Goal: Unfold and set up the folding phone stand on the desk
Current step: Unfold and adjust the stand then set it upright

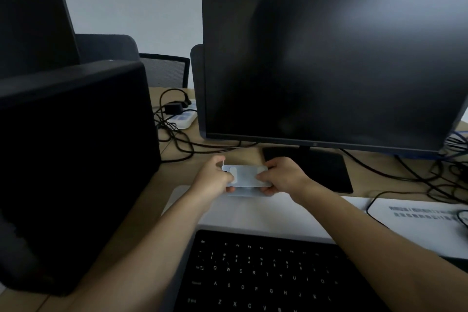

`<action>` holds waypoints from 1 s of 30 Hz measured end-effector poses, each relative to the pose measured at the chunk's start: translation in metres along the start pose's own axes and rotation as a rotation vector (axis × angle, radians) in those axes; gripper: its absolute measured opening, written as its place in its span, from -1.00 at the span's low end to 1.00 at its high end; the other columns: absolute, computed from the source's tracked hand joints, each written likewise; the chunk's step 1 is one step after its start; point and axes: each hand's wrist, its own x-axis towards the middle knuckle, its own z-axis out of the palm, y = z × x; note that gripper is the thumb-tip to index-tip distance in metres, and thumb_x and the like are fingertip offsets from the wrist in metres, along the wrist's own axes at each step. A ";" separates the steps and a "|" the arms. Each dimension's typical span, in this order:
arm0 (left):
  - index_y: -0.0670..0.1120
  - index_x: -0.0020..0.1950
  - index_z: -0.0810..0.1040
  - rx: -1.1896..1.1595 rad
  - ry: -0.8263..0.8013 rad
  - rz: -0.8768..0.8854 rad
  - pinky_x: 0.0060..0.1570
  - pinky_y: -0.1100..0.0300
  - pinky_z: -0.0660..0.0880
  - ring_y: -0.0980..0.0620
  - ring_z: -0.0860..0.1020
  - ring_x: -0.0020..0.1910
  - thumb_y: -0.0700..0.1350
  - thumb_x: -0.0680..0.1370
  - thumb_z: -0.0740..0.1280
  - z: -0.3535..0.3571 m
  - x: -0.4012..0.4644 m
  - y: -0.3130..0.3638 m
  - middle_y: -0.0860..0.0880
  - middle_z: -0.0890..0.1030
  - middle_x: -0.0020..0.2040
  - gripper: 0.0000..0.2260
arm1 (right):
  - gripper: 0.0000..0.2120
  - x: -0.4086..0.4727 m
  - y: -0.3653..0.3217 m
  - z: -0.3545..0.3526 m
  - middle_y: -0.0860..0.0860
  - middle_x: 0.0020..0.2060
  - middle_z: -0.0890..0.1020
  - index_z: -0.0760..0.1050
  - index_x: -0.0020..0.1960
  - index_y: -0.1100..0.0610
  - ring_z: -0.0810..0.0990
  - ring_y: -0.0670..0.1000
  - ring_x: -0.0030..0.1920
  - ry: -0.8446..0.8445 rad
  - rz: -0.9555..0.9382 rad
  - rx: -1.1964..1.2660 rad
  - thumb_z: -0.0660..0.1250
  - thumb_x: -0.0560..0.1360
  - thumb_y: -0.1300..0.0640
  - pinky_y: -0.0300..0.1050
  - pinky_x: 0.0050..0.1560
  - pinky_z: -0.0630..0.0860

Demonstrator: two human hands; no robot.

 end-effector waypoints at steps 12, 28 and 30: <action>-0.06 0.42 0.35 -0.005 0.055 -0.045 -0.30 0.20 0.54 -0.03 0.57 -0.13 -0.34 0.45 0.35 -0.016 0.011 -0.017 -0.16 0.48 0.22 -0.45 | -0.43 0.007 0.005 0.022 0.23 0.12 0.54 0.33 0.40 0.23 0.67 0.16 -0.12 -0.063 0.025 0.071 0.44 0.44 0.27 -0.17 -0.32 0.64; -0.10 0.45 0.31 0.014 0.023 -0.019 -0.17 0.13 0.57 -0.01 0.57 -0.24 -0.32 0.47 0.36 -0.019 0.030 -0.024 -0.13 0.52 0.15 -0.43 | -0.43 0.015 0.002 0.024 0.23 0.14 0.53 0.32 0.41 0.21 0.66 0.20 -0.04 -0.055 0.025 0.077 0.43 0.46 0.26 -0.22 -0.35 0.63; -0.08 0.44 0.33 0.047 0.019 -0.025 -0.24 0.15 0.55 -0.02 0.58 -0.24 -0.31 0.46 0.37 -0.020 0.030 -0.024 -0.12 0.51 0.18 -0.43 | -0.44 0.014 0.002 0.022 0.22 0.13 0.53 0.34 0.40 0.20 0.66 0.19 -0.04 -0.077 0.027 0.047 0.44 0.45 0.25 -0.24 -0.35 0.62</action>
